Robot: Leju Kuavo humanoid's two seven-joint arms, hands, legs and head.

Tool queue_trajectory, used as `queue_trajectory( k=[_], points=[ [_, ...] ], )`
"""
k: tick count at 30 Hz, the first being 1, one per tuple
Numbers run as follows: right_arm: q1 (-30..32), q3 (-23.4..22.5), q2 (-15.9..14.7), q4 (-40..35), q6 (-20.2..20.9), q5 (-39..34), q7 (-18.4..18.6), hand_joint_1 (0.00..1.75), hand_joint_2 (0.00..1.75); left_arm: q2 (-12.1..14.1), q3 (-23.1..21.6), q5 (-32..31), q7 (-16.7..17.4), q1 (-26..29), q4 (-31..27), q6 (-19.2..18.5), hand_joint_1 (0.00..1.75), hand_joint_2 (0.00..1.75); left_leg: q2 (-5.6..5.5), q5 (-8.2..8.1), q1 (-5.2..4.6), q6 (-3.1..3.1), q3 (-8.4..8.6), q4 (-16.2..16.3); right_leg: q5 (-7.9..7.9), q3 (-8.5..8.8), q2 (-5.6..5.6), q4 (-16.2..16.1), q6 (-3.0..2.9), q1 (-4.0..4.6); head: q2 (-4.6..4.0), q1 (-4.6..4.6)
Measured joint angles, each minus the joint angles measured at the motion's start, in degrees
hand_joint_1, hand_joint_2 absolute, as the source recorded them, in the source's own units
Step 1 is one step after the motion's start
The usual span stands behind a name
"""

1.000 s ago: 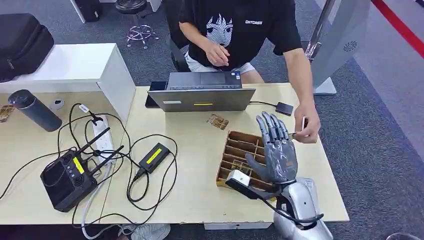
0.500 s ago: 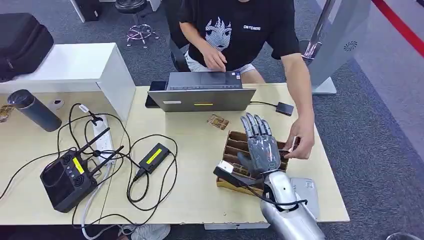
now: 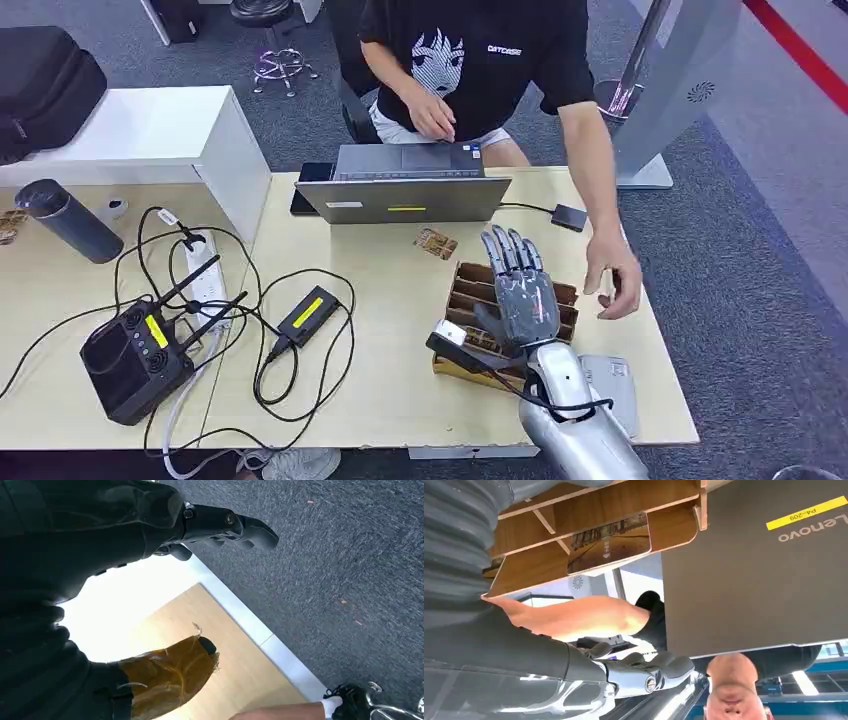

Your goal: Pass the card to the sensor for recognition and then transmit it.

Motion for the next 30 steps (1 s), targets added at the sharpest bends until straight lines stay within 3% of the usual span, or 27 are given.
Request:
queue_trajectory(
  k=[22, 30],
  points=[
    [-0.31, 0.0, 0.02, -0.04, 0.15, 0.81, 0.17, 0.0, 1.75, 0.0, 0.0, 0.0, 0.74, -0.25, 0.0, -0.74, 0.0, 1.75, 0.0, 0.0, 0.0, 0.0, -0.01, 0.0, 0.0, 0.0, 0.0, 0.0, 0.0, 0.0, 0.0, 0.0],
    [-2.79, 0.11, 0.37, 1.62, 4.96, -0.2, 1.77, 0.0, 1.75, 0.04, -0.02, 0.0, 1.4, -0.57, 0.0, -1.84, 0.0, 1.75, 0.0, 0.0, 0.0, 0.0, 0.0, 0.0, 0.01, 0.0, 0.0, 0.01, 0.0, 0.0, 0.0, 0.0]
  ],
)
